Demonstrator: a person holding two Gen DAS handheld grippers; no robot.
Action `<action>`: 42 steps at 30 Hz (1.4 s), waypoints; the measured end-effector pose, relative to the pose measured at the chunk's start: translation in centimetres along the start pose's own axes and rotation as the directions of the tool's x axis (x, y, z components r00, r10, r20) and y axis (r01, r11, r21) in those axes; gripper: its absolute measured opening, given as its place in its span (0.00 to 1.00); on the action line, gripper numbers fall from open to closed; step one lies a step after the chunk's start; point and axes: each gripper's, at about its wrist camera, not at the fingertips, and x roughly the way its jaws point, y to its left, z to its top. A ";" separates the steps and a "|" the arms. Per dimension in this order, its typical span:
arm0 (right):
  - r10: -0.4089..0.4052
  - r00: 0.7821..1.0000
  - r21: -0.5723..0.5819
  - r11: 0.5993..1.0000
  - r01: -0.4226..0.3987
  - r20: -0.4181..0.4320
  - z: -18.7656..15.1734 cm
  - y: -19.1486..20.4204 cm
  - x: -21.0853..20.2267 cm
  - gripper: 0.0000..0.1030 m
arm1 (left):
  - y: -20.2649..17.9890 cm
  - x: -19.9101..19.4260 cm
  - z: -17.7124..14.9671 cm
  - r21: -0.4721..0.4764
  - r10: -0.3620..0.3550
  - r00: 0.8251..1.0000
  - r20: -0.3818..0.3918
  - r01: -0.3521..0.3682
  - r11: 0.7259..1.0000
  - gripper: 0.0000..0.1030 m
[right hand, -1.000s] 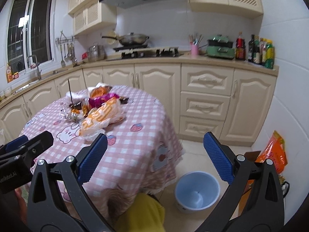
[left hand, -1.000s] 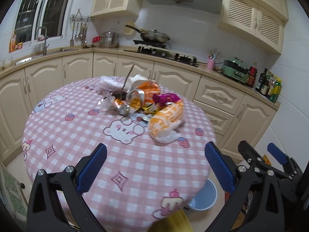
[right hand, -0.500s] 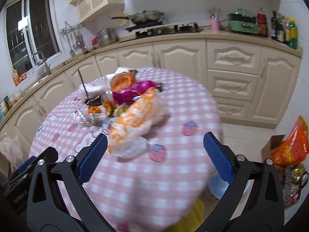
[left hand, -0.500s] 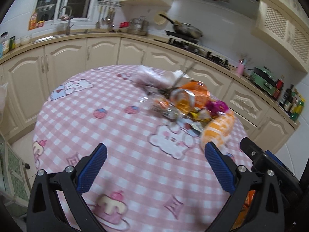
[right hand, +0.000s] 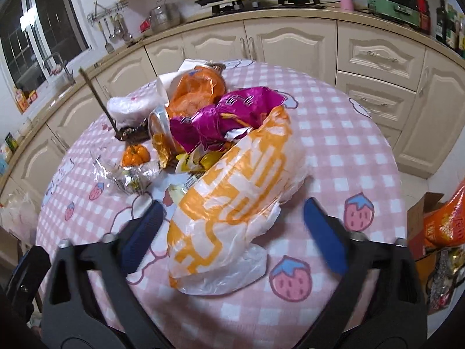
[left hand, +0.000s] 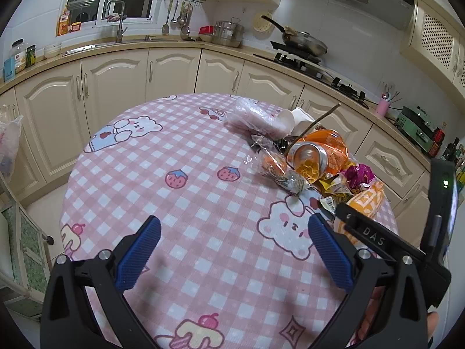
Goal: Collect trash
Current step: 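Grasp the white-and-orange plastic bag with the right gripper while the left gripper grasps a pink wrapper, then carry the bag and wrapper over the blue wastebasket and open both grippers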
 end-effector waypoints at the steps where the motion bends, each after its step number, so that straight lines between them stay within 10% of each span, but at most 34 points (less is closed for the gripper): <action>1: -0.006 1.000 0.000 1.000 0.006 0.002 0.1 -0.2 -0.1 0.61 | -0.2 0.0 0.1 0.001 0.001 1.000 -0.001 -0.001 1.000 0.96; 13: 0.025 0.992 0.057 0.998 -0.032 0.126 0.4 -5.9 -4.9 0.55 | -8.4 2.5 1.1 0.169 -0.044 0.992 -0.114 0.063 0.983 0.96; 30: -0.064 0.987 0.238 0.971 0.028 0.146 0.4 -15.8 -6.0 0.55 | -20.4 7.4 0.1 0.429 -0.105 0.947 -0.303 0.234 0.873 0.94; 32: -0.056 0.988 0.258 0.966 0.018 0.142 0.2 -16.7 -6.0 0.55 | -21.2 8.7 -0.3 0.442 -0.073 0.942 -0.328 0.221 0.869 0.88; 35: -0.073 0.988 0.267 0.963 0.035 0.134 -0.2 -17.4 -6.0 0.55 | -21.5 10.5 -1.1 0.455 -0.026 0.926 -0.378 0.210 0.865 0.50; 42: -0.096 0.986 0.281 0.958 0.054 0.136 -1.2 -18.1 -7.0 0.55 | -21.8 9.0 -1.0 0.463 -0.034 0.943 -0.332 0.195 0.864 0.42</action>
